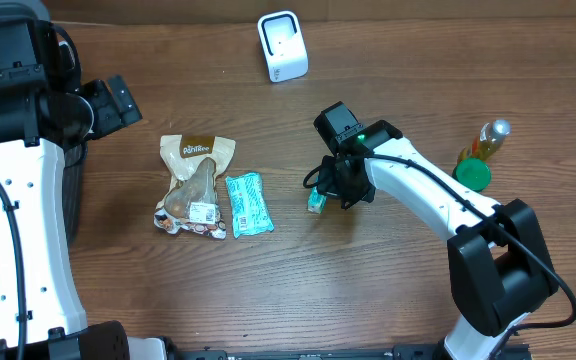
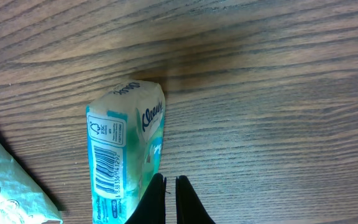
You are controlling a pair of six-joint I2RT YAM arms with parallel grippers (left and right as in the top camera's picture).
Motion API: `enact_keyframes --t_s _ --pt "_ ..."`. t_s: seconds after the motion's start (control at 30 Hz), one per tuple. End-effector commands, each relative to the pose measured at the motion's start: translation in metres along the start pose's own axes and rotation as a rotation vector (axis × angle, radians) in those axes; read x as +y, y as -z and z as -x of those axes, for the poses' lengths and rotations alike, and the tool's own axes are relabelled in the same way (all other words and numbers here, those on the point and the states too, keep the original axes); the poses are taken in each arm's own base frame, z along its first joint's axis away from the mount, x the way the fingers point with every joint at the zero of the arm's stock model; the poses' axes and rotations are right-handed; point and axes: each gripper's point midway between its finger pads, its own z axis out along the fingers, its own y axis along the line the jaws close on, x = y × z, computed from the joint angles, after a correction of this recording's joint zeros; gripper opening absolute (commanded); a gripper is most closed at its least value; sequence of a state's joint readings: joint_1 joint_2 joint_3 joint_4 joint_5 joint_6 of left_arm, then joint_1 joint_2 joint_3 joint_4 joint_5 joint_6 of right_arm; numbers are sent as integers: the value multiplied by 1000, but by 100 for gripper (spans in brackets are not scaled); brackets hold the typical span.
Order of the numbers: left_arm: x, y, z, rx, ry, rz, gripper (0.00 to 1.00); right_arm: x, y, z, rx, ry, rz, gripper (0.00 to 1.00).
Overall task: Scan the item barcode
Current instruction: 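Lower the right gripper onto the Kleenex pack and close on it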
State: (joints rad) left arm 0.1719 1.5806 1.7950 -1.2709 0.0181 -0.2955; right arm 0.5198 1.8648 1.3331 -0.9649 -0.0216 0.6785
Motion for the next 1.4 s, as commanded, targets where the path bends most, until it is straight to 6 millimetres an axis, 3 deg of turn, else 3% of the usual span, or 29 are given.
enact_keyframes --t_s 0.0,0.23,0.43,0.63,0.77,1.37 --pt "-1 1 1 -5 -14 -3 99 -1 -3 -2 6 0 -6 4" --pt "-1 1 1 -5 -14 -3 99 -3 -3 -5 17 -1 -17 4" --pt "-1 1 1 -5 -14 -3 100 -10 -20 -11 20 -1 -19 4" --pt "-1 1 1 -5 -14 -3 100 -9 -20 -10 15 12 -12 4" --pt "-1 1 1 -5 -14 -3 100 6 -20 -12 34 132 64 4" --pt "-1 1 1 -5 -14 -3 100 11 -14 -6 19 131 76 4"
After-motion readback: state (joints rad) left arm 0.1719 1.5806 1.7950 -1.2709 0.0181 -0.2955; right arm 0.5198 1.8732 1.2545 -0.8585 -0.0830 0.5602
